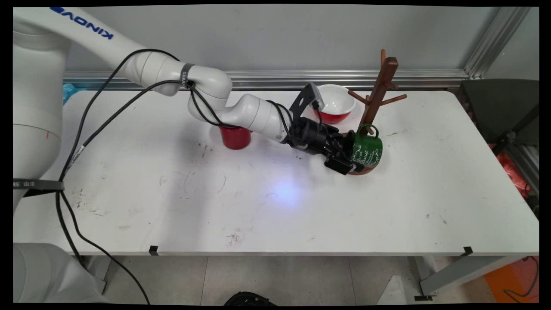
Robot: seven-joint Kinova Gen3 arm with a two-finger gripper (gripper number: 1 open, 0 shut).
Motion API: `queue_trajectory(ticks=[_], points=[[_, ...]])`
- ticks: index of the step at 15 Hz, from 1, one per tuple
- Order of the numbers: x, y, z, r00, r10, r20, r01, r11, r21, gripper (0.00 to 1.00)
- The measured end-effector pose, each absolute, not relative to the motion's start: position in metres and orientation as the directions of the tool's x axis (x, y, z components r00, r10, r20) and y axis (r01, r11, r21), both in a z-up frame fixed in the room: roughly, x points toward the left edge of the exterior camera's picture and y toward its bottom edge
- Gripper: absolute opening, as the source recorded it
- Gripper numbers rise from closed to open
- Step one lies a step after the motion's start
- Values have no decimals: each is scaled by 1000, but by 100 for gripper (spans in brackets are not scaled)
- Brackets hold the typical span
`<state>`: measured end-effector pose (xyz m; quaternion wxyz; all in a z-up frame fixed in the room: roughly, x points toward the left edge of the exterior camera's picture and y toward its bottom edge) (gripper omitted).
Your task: Pick up the green mug from the rack
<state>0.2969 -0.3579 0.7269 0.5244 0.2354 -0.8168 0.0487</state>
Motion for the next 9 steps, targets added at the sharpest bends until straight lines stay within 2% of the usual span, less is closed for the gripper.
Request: queue_trajectory(ticks=[5,6,9], points=[[293,-360,725,-337,-341,878,-437,882,175,100],[292,-360,725,-336,-342,878,-437,882,176,0],[291,-360,725,-336,-345,876,-436,882,180,0]])
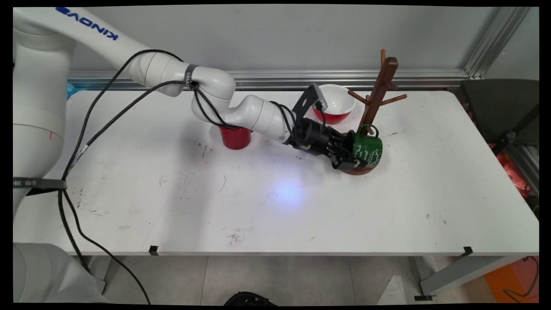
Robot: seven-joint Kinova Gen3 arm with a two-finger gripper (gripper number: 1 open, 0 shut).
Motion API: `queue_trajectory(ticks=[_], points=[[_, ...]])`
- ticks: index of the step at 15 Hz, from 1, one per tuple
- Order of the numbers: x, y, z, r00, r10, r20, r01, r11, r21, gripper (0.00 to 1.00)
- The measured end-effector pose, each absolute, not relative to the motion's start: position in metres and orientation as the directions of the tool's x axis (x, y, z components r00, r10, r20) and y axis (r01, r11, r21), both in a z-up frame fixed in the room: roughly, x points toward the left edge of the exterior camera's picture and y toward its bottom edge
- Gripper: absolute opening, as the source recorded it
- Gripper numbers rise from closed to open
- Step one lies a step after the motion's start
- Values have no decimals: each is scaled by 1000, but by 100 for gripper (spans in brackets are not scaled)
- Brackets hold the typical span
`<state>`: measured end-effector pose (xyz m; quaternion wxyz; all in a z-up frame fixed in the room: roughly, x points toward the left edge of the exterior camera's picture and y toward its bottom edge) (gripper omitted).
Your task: Pick up the green mug from the rack, then place the picked object on the table
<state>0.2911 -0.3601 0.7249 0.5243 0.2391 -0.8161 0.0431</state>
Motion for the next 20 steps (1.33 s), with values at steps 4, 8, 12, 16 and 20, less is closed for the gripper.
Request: queue_trajectory(ticks=[4,8,12,16,20], points=[[291,-358,726,-338,-350,873,-434,882,186,0],[293,-355,727,-341,-357,869,-432,881,193,0],[295,-349,731,-345,-364,865,-428,881,200,0],[296,-341,737,-348,-368,862,-421,883,207,0],[298,-332,749,-350,-369,861,-408,888,214,0]])
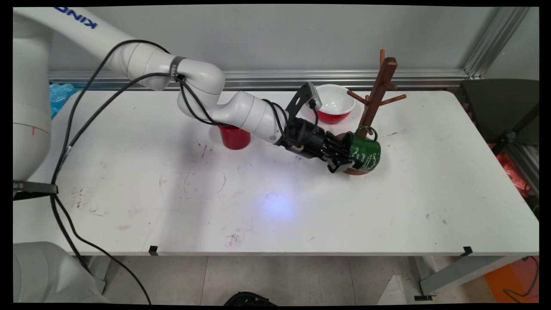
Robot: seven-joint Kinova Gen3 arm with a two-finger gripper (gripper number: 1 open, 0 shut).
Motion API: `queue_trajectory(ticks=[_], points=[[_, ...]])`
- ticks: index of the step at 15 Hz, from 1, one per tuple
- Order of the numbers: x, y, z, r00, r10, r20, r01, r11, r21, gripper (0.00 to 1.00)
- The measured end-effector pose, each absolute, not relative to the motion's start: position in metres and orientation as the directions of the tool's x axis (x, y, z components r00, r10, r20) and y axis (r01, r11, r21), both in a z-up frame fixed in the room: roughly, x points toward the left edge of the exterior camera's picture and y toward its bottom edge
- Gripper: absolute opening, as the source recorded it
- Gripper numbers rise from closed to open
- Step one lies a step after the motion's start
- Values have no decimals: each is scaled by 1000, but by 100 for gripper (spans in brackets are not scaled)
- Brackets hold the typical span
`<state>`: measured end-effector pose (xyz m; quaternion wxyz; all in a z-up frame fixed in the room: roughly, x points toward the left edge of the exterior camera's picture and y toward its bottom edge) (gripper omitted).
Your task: Place the picked object on the table
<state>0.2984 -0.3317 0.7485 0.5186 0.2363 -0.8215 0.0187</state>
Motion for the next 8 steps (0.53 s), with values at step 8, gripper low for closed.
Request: queue_trajectory(ticks=[8], points=[[301,-323,783,-349,-347,871,-386,900,203,0]])
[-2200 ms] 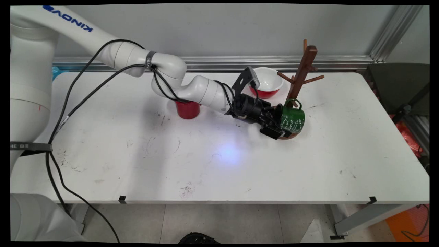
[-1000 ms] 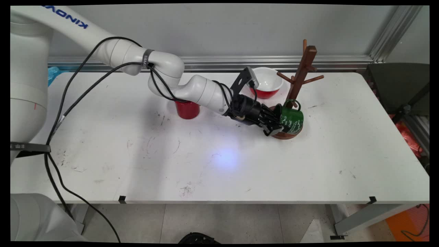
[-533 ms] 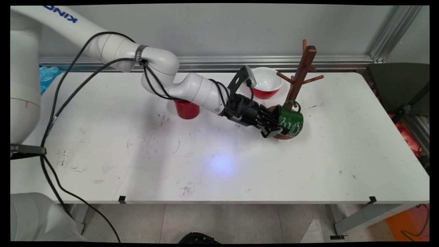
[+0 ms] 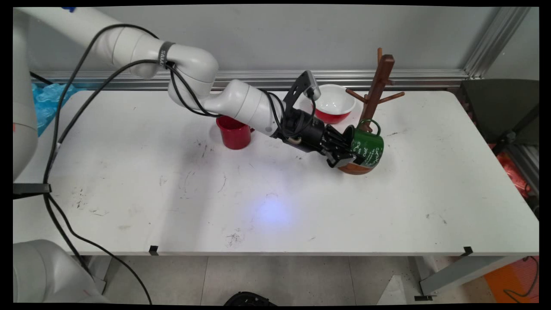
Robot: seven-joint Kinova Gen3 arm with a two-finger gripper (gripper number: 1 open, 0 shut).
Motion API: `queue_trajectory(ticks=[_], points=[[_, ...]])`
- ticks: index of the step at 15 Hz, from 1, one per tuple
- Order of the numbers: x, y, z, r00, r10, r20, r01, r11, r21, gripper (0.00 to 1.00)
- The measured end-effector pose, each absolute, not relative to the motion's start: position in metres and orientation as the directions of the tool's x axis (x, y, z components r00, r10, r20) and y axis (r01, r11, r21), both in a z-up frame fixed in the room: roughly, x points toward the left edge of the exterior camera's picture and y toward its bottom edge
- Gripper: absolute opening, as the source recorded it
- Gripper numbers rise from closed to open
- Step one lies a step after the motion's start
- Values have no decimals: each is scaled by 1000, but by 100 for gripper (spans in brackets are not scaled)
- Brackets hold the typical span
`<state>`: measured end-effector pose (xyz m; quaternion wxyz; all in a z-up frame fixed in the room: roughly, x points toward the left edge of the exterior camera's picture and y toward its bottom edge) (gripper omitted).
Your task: Place the picked object on the table
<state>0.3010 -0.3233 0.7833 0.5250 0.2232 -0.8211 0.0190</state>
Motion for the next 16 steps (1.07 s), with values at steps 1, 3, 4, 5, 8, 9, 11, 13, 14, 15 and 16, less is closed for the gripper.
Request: queue_trajectory(ticks=[1,3,4,5,8,9,11,13,14,15,16], points=[[301,-323,788,-348,-344,872,-385,901,202,0],[301,-321,797,-347,-340,874,-380,903,200,0],[302,-320,801,-347,-340,874,-379,903,201,0],[303,-317,806,-348,-340,874,-378,904,202,0],[306,-311,817,-352,-345,870,-375,904,207,0],[307,-309,820,-354,-347,869,-374,904,208,0],[310,-304,828,-362,-348,865,-371,905,209,0],[313,-300,835,-375,-347,860,-366,907,206,0],[316,-297,839,-385,-344,857,-362,910,203,0],[319,-294,845,-402,-336,852,-355,915,193,0],[324,-291,851,-427,-327,843,-349,920,181,0]])
